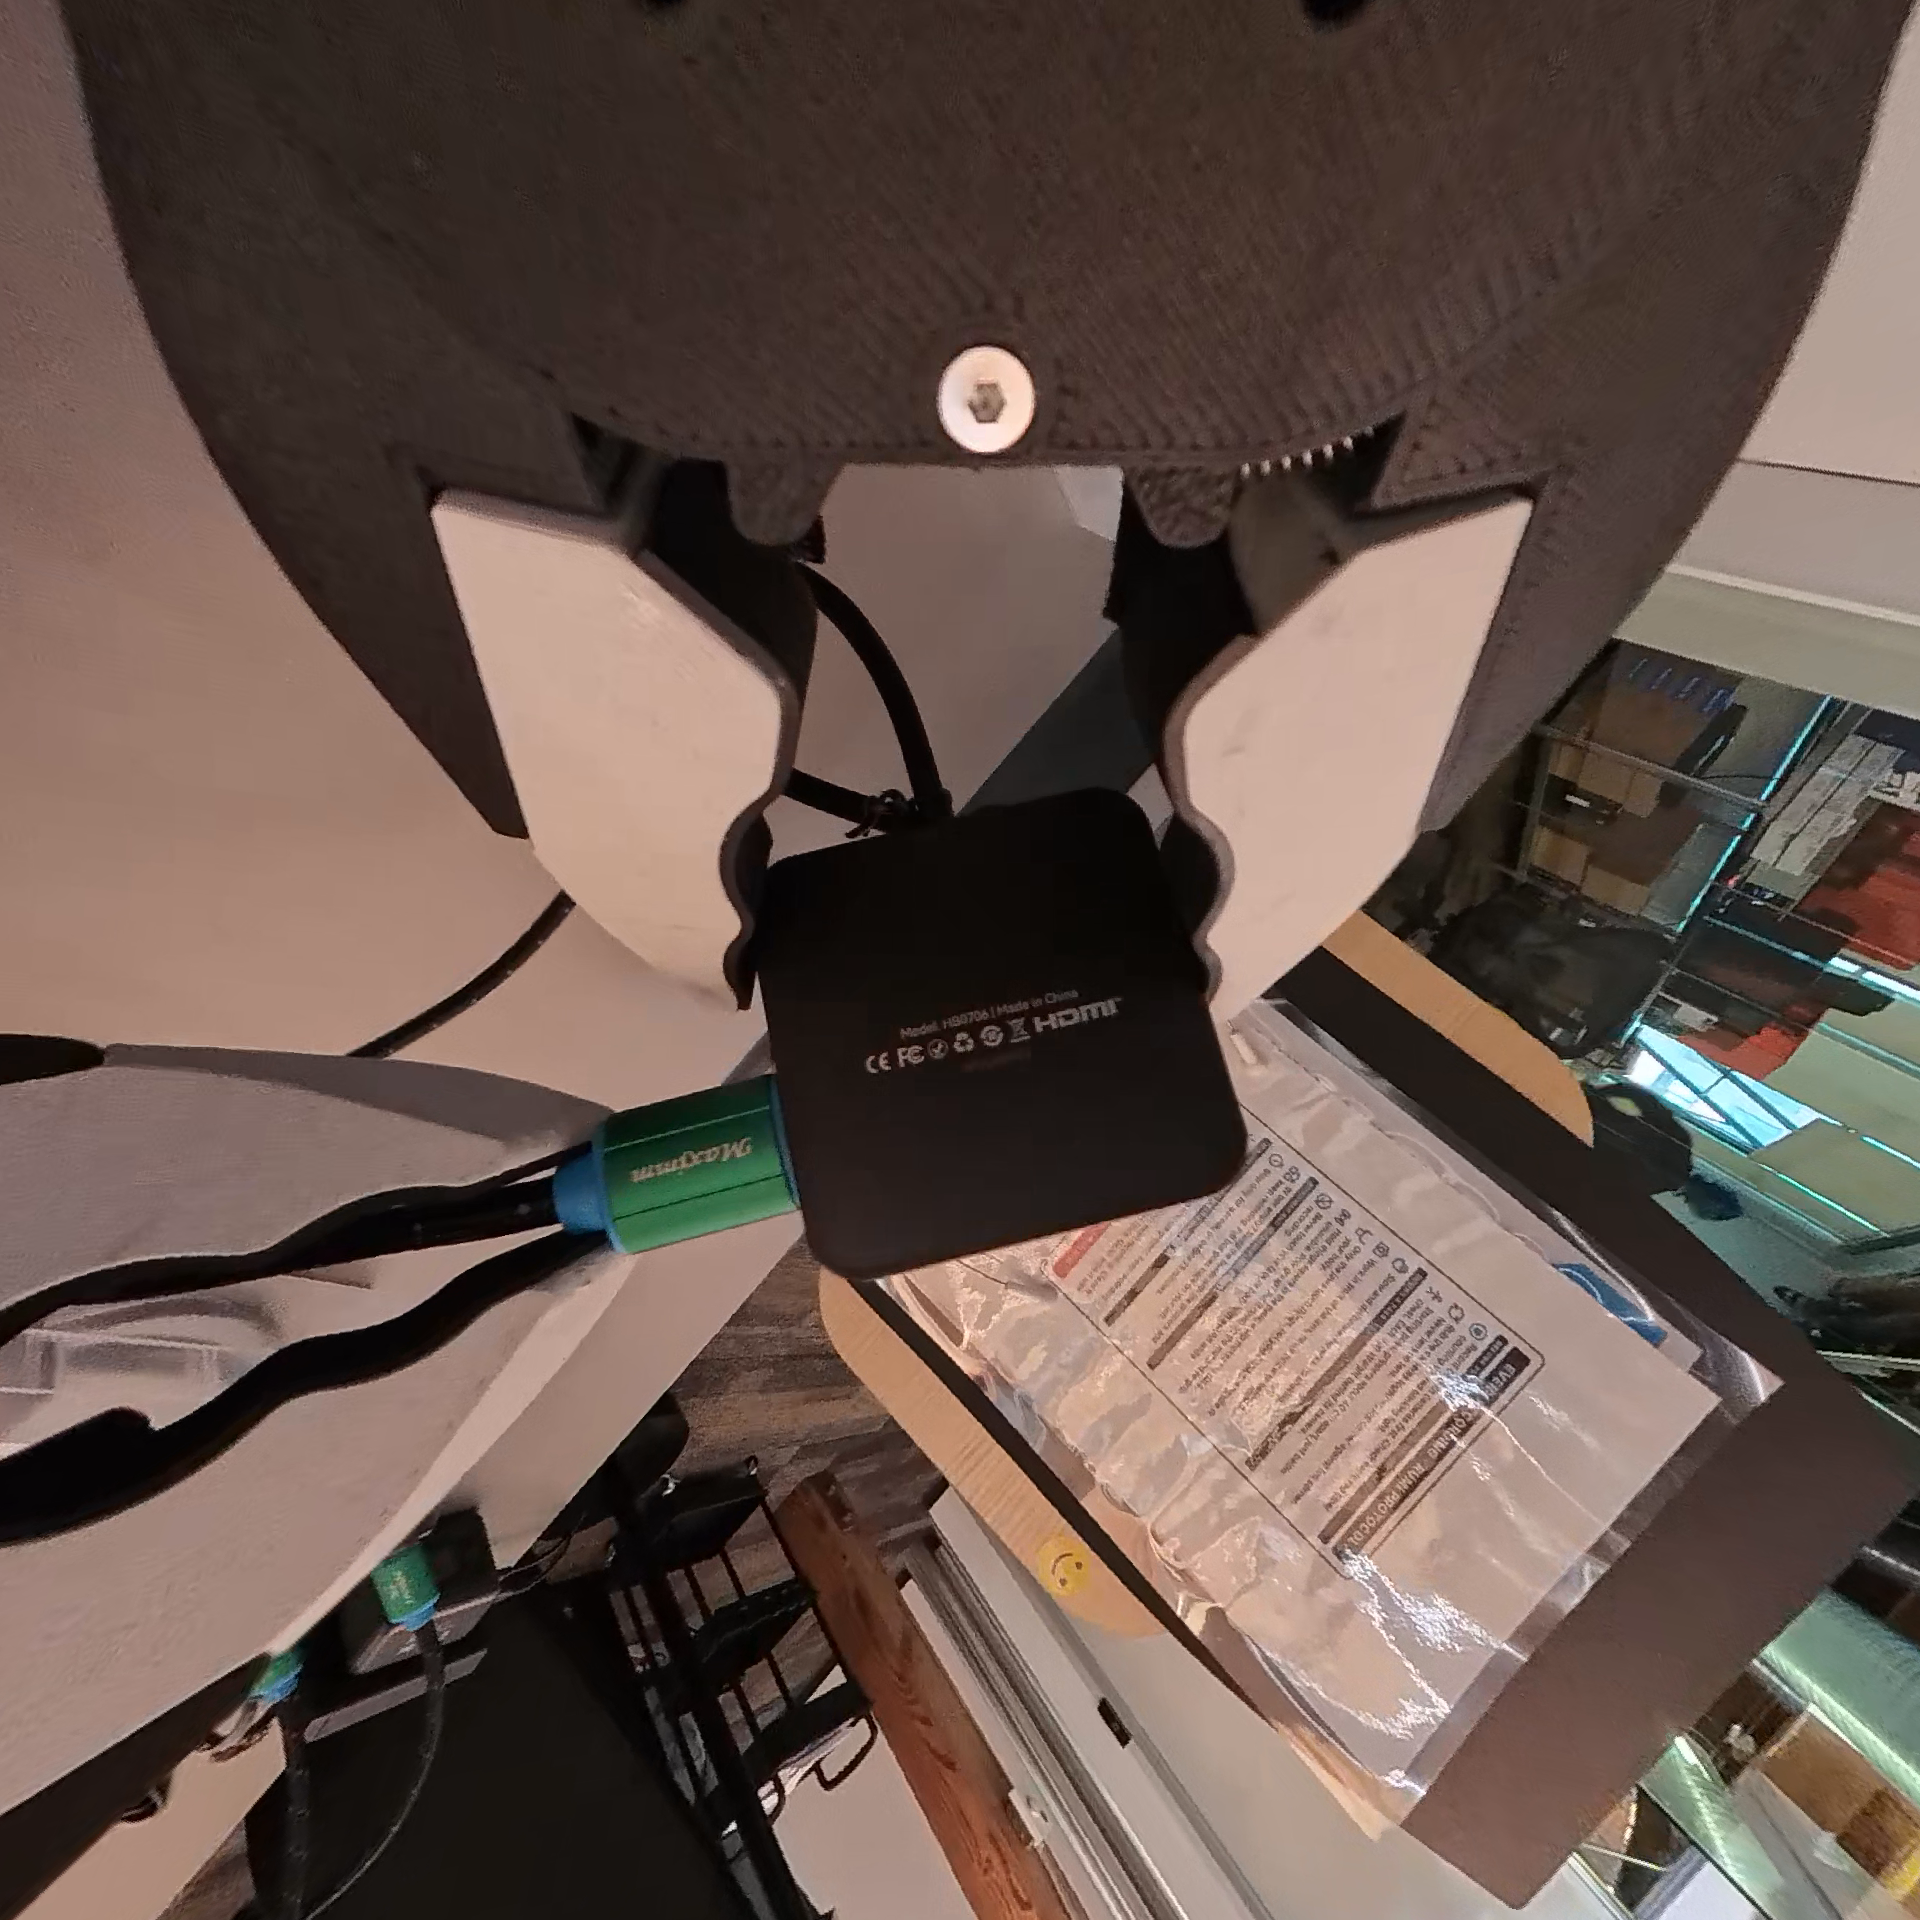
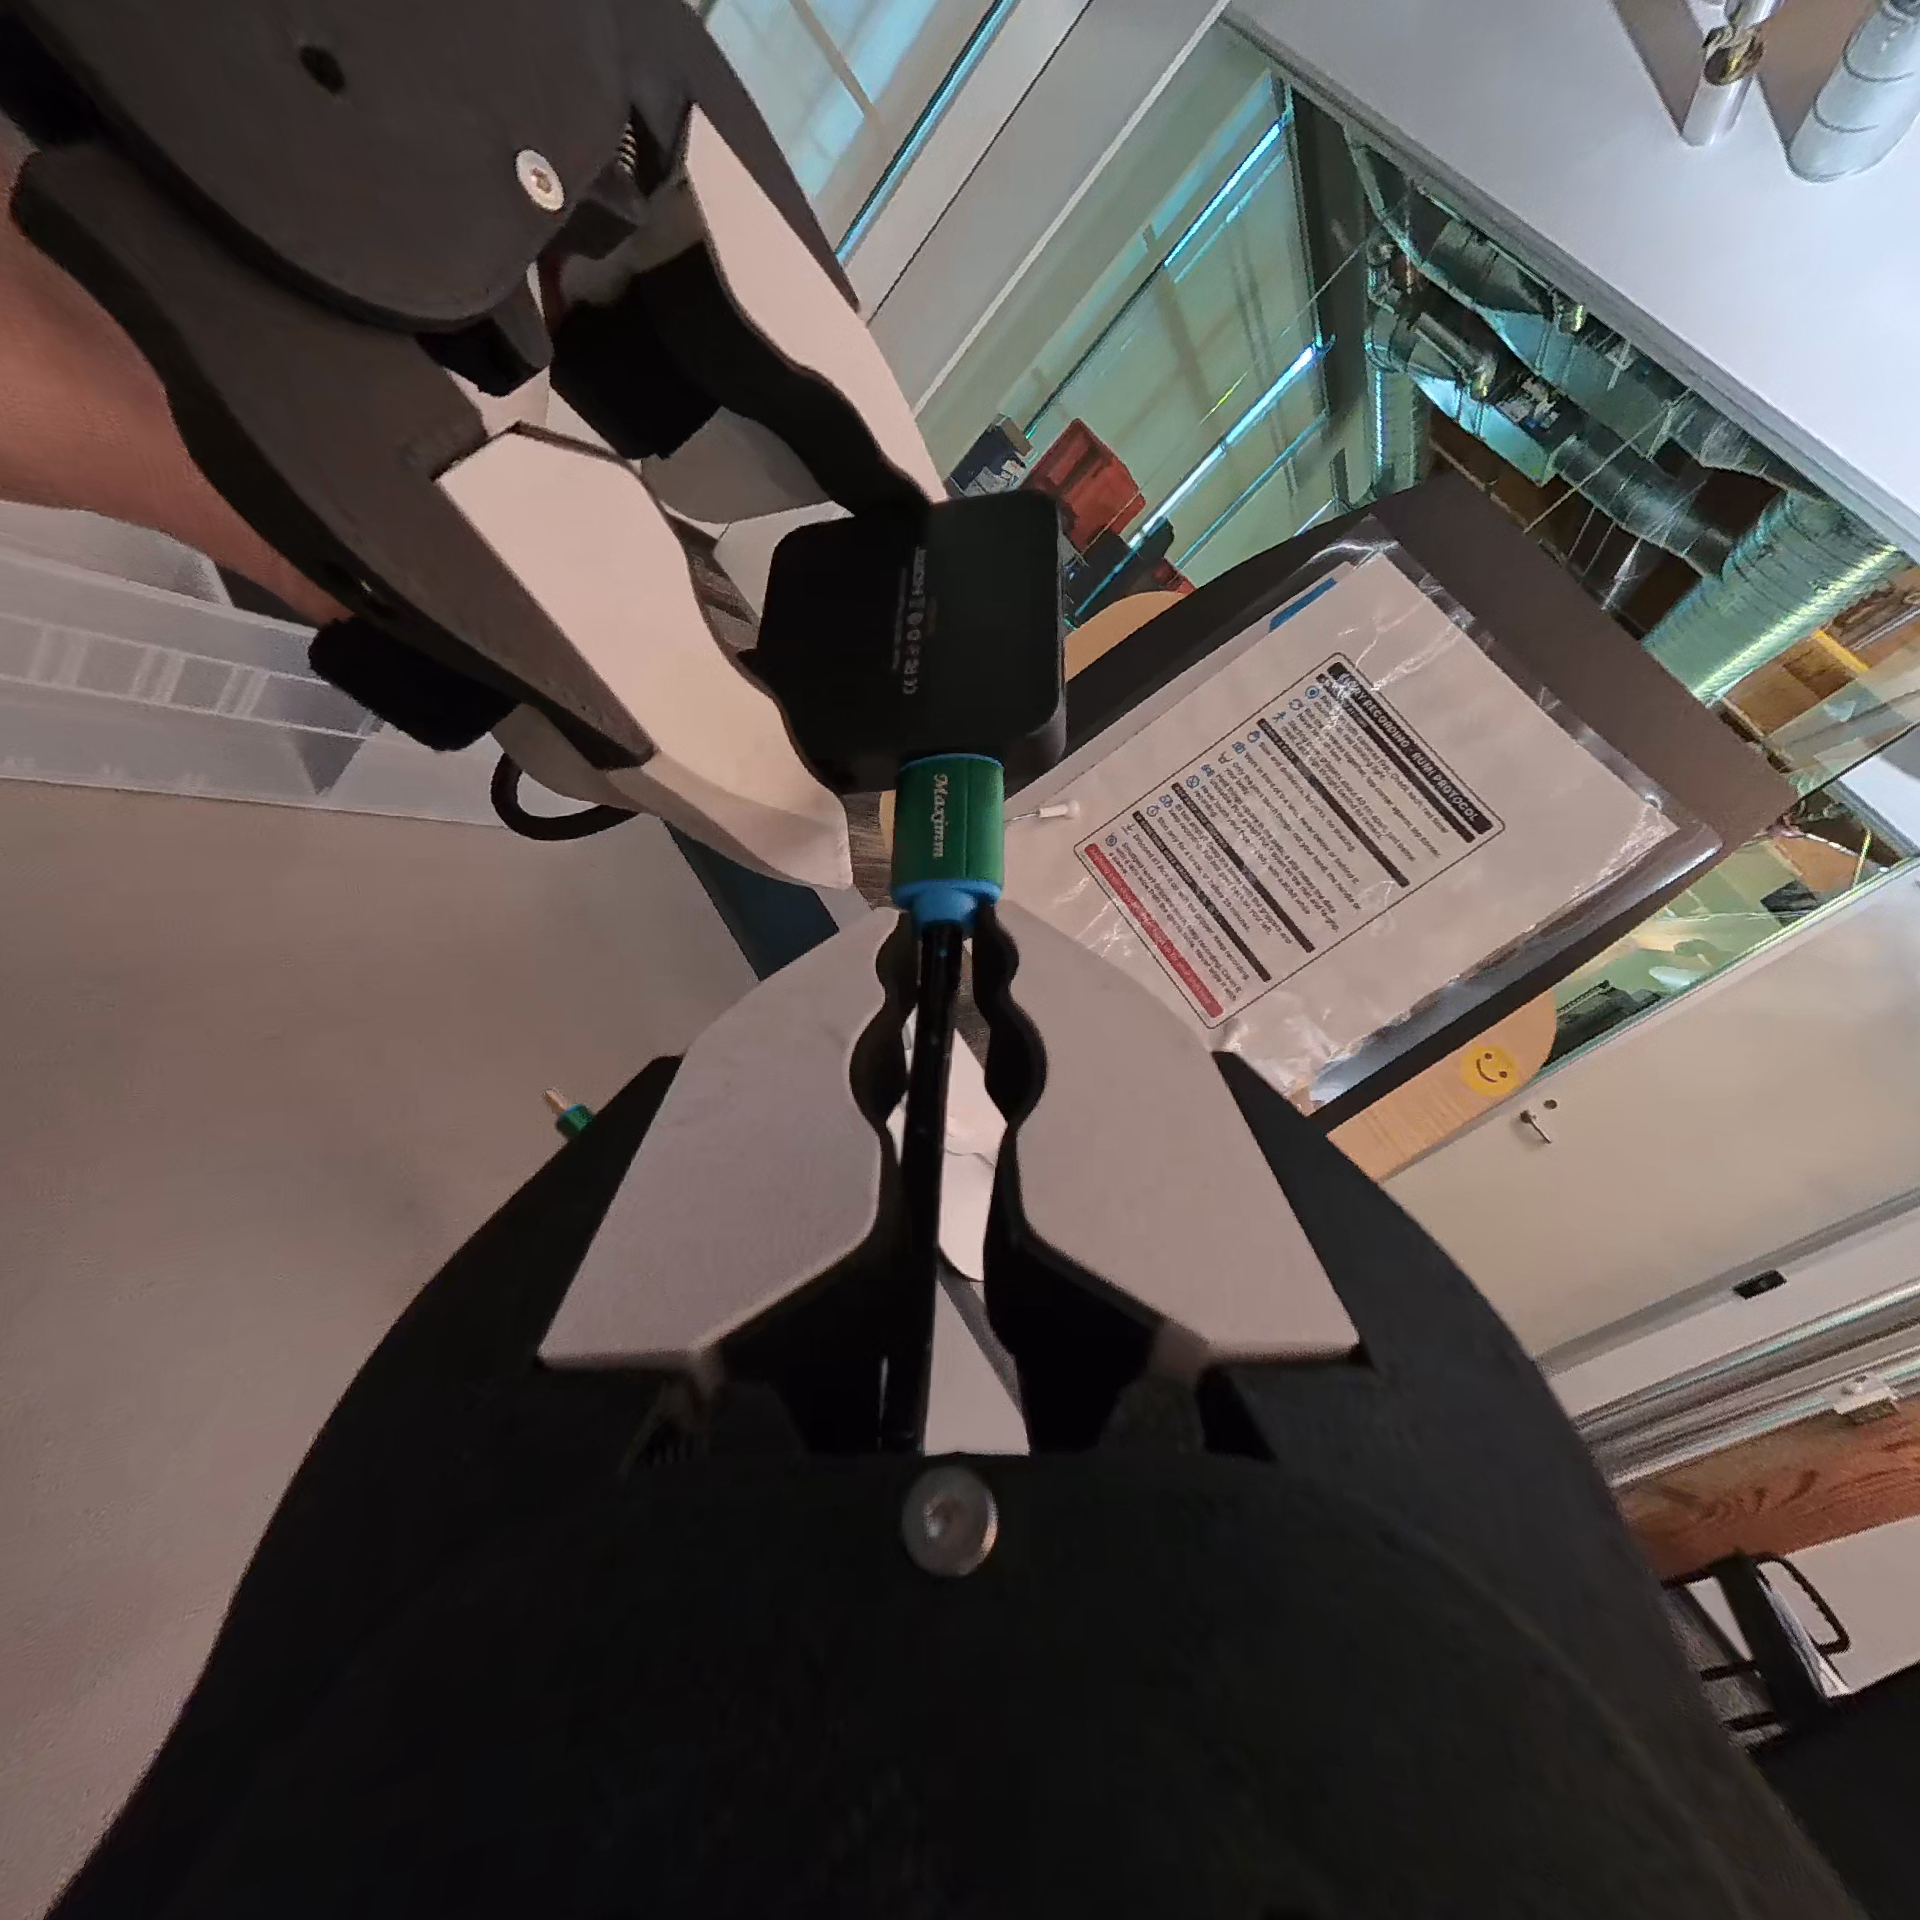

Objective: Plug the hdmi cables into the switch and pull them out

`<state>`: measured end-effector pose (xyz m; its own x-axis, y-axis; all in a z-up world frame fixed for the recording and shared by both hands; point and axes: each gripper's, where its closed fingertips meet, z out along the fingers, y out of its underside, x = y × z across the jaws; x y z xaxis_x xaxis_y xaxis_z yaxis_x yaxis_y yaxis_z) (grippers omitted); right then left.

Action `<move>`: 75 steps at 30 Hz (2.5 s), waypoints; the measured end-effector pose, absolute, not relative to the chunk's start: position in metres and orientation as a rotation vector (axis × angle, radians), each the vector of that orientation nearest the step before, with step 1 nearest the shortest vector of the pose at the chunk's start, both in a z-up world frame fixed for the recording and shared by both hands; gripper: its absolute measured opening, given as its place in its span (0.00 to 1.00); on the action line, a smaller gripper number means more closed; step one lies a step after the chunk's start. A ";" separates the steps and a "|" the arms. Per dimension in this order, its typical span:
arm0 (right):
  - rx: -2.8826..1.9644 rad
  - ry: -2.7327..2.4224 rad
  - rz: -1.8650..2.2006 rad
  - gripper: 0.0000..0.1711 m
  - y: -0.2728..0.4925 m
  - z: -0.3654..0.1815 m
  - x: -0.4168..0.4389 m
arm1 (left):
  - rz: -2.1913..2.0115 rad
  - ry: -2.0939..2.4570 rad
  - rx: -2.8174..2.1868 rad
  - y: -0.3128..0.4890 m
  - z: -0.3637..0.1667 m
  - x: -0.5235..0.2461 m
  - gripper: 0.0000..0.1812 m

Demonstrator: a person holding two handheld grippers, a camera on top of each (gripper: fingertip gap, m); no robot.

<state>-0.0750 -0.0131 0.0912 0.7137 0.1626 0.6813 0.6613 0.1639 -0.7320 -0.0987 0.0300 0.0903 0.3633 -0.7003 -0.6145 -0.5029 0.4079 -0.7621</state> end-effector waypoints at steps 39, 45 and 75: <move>-1.378 -0.443 0.687 0.09 -0.087 0.163 0.031 | -0.617 1.450 -0.883 -0.046 0.111 -0.092 0.42; -1.144 -0.184 0.644 0.09 -0.162 0.178 0.168 | -0.653 1.505 -0.933 -0.047 0.102 -0.091 0.40; -2.102 0.134 0.067 0.19 -0.086 -0.030 0.267 | -0.600 1.686 -1.011 -0.056 0.064 -0.078 0.39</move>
<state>0.2667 -0.0859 -0.0298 0.9924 -0.0686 -0.1025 -0.1232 -0.5047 -0.8545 -0.0776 -0.0561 0.0636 -0.1111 -0.8498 -0.5152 -0.3329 0.5203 -0.7864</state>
